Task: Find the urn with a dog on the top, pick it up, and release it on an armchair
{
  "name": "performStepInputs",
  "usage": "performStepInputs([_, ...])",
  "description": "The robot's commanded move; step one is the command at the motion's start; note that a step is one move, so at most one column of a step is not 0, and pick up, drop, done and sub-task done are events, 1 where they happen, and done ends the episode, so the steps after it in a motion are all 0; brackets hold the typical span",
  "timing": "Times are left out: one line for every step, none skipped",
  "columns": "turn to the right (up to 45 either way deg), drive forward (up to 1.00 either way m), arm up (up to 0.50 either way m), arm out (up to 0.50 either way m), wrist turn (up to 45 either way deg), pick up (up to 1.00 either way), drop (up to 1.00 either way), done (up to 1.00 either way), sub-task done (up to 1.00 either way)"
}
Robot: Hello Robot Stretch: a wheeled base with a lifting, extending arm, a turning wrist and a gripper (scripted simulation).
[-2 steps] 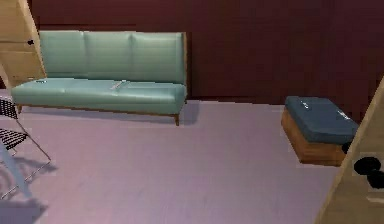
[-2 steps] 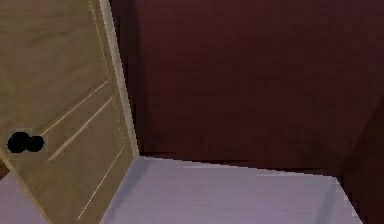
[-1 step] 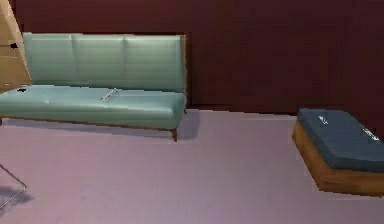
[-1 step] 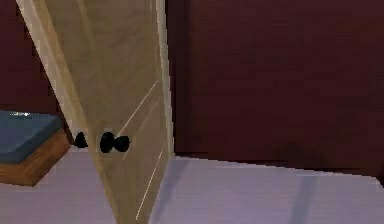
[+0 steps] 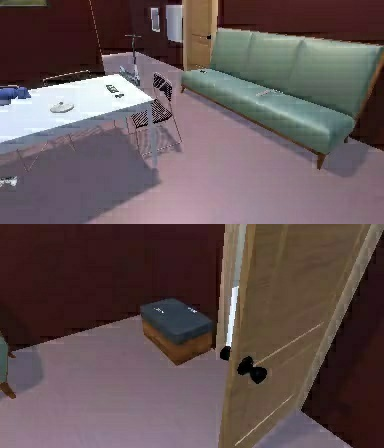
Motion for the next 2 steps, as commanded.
performStepInputs([-45.0, 0.00, 0.00, 0.00, 0.0, 0.00, 0.00, 0.00, 0.00])
performStepInputs([-9.0, 0.00, 0.00, 0.00, 0.0, 0.00, 0.00, 0.00, 0.00])
